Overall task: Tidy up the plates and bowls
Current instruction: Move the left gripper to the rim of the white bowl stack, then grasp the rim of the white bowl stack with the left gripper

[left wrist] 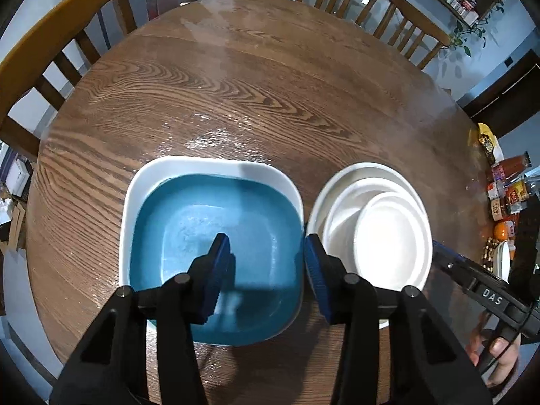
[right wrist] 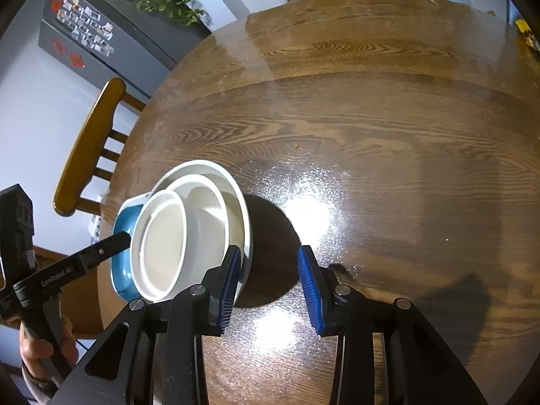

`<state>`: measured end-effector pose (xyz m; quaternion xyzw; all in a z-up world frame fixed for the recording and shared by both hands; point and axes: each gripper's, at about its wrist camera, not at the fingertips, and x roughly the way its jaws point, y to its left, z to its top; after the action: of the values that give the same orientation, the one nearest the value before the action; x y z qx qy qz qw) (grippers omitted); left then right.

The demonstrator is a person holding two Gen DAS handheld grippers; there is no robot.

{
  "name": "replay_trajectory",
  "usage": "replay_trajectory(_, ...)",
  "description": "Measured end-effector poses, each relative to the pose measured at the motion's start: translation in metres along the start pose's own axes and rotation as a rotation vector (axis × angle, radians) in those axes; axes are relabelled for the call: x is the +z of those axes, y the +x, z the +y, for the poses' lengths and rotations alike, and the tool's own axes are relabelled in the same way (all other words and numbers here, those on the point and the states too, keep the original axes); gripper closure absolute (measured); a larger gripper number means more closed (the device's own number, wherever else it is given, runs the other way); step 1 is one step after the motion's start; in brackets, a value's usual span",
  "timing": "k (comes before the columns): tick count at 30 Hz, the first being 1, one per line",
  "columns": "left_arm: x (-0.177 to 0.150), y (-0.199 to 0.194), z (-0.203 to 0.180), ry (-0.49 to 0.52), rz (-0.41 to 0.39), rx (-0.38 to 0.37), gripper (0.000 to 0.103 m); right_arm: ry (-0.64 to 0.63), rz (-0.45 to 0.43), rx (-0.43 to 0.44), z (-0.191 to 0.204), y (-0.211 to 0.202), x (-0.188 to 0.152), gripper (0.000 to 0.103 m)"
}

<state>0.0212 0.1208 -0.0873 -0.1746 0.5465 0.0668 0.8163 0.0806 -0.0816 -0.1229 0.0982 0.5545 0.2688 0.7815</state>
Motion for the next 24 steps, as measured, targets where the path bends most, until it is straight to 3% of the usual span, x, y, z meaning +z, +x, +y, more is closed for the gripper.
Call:
replay_trajectory(11, -0.003, 0.017, -0.017, 0.068, 0.032, 0.07, 0.061, -0.004, 0.012, 0.002, 0.0, 0.005, 0.002, 0.065)
replay_trajectory(13, -0.003, 0.022, -0.018, 0.074, 0.047, 0.057, 0.076, -0.012, 0.018, -0.003, 0.002, 0.007, 0.003, 0.066)
replay_trajectory(16, -0.003, 0.022, -0.025, 0.098, 0.039, 0.059, 0.087, -0.02, 0.02, 0.004, 0.004, 0.009, 0.004, 0.071)
replay_trajectory(20, -0.002, 0.025, -0.027, 0.107, 0.032, 0.054, 0.097, -0.026, 0.022, 0.014, 0.004, 0.01, 0.005, 0.072)
replay_trajectory(24, -0.003, 0.024, -0.036, 0.133, 0.002, 0.082, 0.101, -0.031, 0.018, 0.036, 0.005, 0.01, 0.004, 0.086)
